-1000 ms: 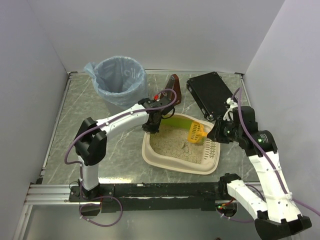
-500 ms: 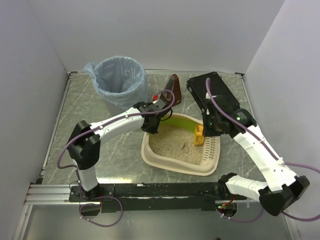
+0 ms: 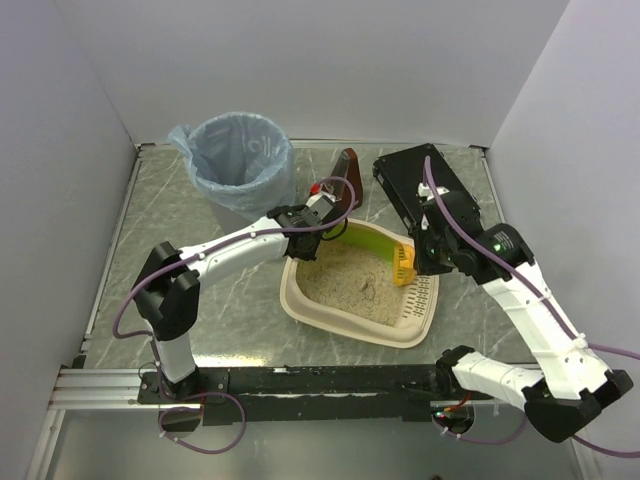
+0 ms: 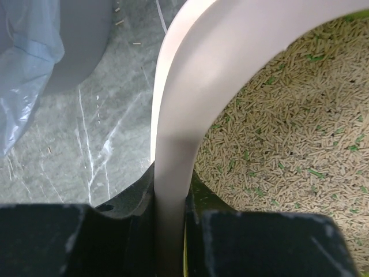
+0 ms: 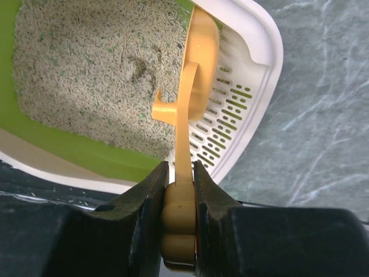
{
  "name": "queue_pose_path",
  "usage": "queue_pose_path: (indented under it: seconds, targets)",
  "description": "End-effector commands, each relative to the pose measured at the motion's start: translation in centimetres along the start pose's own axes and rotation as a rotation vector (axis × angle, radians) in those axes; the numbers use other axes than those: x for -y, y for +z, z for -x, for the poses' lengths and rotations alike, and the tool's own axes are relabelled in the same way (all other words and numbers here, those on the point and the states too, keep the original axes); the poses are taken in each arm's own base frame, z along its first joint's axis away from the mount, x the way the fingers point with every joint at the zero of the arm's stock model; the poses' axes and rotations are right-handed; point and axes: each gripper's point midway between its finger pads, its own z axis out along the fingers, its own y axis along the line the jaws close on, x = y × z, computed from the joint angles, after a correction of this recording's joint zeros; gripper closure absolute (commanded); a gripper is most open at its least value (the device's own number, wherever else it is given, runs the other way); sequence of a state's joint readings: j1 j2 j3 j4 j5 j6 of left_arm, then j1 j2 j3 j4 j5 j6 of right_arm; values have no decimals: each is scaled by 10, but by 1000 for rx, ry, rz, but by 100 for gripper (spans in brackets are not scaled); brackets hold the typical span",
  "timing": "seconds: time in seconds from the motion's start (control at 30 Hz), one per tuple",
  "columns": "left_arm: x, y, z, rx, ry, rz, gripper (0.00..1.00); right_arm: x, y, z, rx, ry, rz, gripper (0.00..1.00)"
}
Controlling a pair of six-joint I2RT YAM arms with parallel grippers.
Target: Clean the litter box
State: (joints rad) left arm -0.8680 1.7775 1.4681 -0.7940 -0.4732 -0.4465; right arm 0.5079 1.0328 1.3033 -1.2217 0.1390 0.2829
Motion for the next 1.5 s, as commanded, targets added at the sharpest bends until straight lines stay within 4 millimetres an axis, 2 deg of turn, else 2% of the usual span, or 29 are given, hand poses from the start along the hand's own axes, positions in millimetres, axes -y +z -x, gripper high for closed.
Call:
queue_pose_path:
  seconds: [0.0,0.13,0.2,0.27,0.37,0.53,0.6,0.73,0.83,0.87,0.97,1.1,1.17,1.23,1.27,1.33,1.43,1.47]
  targets:
    - [4,-20,56,173,-141,-28,99,6,-5,14,-9,-67,-67,100]
    - [7,-29,60,190,-176,-64,99,-10,8,11,-97,-87,-40,100]
    - [8,-32,59,189,-187,-81,99,-10,17,9,-160,-91,-83,100]
    - [14,-33,58,188,-201,-116,99,-6,16,7,-211,-58,-129,100]
    - [11,-31,55,191,-216,-106,99,-13,22,4,-285,-19,-135,100]
    - [8,-32,53,204,-218,-98,99,-39,39,-7,-405,37,24,100]
    - [6,-33,53,212,-214,-96,99,-41,41,-7,-414,36,44,100]
    - [6,-35,56,230,-207,-103,99,-58,36,-12,-459,87,217,100]
    - [11,-35,58,239,-211,-130,99,-56,39,-16,-479,133,261,100]
    - [11,-34,58,236,-213,-126,99,-47,40,-11,-460,166,247,100]
    - [11,-32,57,226,-219,-119,99,-38,43,-14,-470,216,248,100]
    - [16,-31,55,223,-237,-148,99,-46,52,-28,-513,258,315,100]
    - [20,-29,52,206,-243,-161,99,-48,61,-36,-527,286,334,100]
    - [23,-27,49,195,-253,-167,99,-51,70,-33,-496,312,378,100]
    - [23,-27,48,192,-258,-169,99,-53,73,-39,-505,331,400,100]
    - [25,-28,50,189,-271,-181,99,-59,78,-39,-484,366,461,100]
    - [33,-34,52,185,-289,-227,99,-59,102,-47,-451,419,445,100]
    - [34,-35,52,183,-295,-236,99,-62,115,-43,-409,441,465,100]
